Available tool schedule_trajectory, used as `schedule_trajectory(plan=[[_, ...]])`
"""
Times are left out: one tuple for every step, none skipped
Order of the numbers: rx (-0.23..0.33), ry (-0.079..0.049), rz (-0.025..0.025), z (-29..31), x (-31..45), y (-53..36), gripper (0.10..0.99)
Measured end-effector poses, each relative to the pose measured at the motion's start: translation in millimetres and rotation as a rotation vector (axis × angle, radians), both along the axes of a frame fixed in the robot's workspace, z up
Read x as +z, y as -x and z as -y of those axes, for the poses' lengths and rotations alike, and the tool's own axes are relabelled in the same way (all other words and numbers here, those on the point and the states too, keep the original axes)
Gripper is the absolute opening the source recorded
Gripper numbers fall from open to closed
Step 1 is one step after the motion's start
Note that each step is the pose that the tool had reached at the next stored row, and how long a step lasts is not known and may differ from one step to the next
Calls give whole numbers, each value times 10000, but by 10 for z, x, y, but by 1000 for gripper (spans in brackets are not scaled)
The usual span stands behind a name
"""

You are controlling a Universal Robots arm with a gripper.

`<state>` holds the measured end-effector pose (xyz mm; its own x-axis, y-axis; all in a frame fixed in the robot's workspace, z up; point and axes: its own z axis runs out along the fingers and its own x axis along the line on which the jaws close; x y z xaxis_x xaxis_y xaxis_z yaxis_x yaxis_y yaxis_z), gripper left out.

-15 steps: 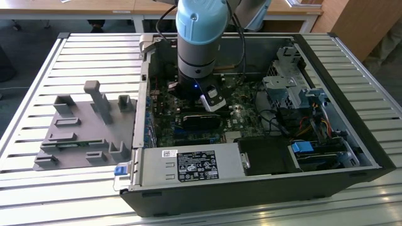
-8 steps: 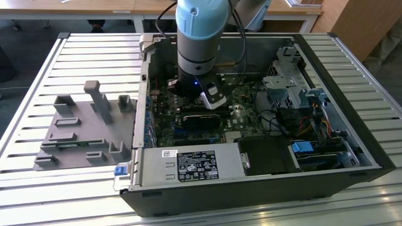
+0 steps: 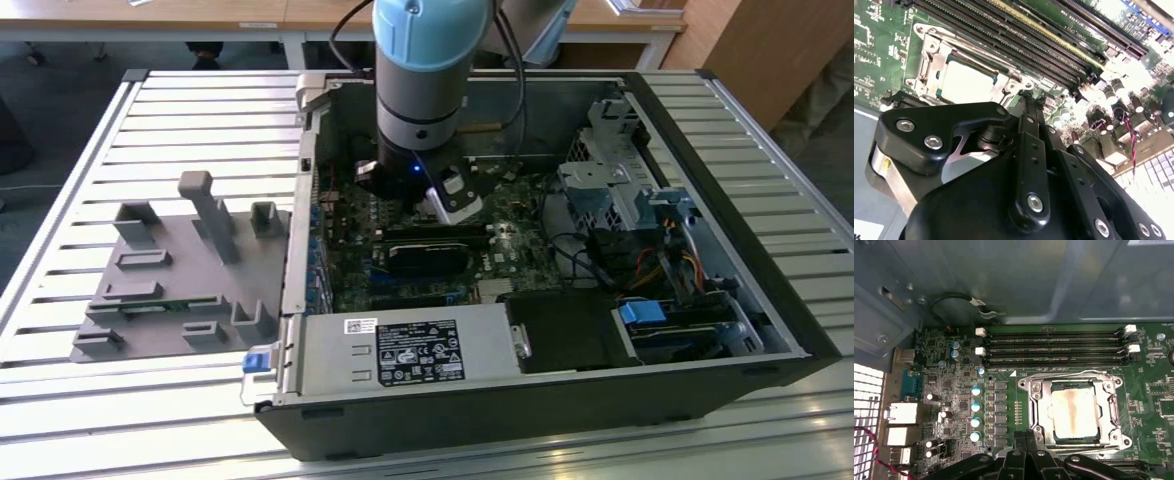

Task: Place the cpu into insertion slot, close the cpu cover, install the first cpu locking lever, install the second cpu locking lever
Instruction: 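Install the second cpu locking lever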

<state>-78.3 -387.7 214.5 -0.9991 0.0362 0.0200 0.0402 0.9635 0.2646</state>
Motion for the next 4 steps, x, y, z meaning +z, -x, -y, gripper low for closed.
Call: schedule_trajectory(plan=[[0, -5, 0, 0, 12, 0, 114], [0, -9, 1, 0, 13, 0, 114], [0, -9, 1, 0, 13, 0, 114], [0, -9, 1, 0, 13, 0, 114]])
